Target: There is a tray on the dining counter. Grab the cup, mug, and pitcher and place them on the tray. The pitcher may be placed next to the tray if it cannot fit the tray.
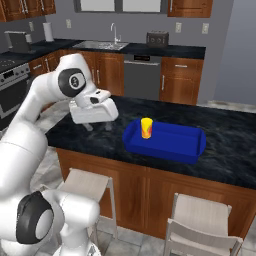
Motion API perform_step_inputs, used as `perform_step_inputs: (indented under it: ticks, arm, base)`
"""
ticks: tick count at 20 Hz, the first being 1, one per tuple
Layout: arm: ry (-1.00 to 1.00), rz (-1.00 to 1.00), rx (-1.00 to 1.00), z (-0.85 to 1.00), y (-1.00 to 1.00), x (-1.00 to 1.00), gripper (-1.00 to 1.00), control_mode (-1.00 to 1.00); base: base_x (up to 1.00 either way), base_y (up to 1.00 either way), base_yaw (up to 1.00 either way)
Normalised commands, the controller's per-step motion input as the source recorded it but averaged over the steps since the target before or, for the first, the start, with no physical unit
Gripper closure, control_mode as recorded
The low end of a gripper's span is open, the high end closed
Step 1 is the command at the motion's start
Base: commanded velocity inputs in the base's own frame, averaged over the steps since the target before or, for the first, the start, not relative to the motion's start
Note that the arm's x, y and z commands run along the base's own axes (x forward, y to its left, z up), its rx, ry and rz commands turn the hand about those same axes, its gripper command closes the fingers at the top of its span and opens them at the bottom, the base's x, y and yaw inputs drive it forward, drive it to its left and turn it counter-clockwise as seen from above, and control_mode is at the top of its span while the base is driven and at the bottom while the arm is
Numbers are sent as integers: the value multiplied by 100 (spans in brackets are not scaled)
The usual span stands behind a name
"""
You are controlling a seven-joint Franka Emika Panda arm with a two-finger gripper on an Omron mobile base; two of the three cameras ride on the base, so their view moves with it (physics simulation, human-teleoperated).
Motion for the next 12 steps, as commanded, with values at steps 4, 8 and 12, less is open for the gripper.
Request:
perform_step_inputs:
  ticks: [4, 8, 12]
  arm:
    - [16, -5, 0, 0, 0, -25, -100, 100]
    - [0, 0, 0, 0, 0, 0, -100, 100]
    - [0, 0, 0, 0, 0, 0, -100, 100]
  base:
    - [-13, 0, -2]
    - [-87, -53, -8]
    - [-100, -100, -6]
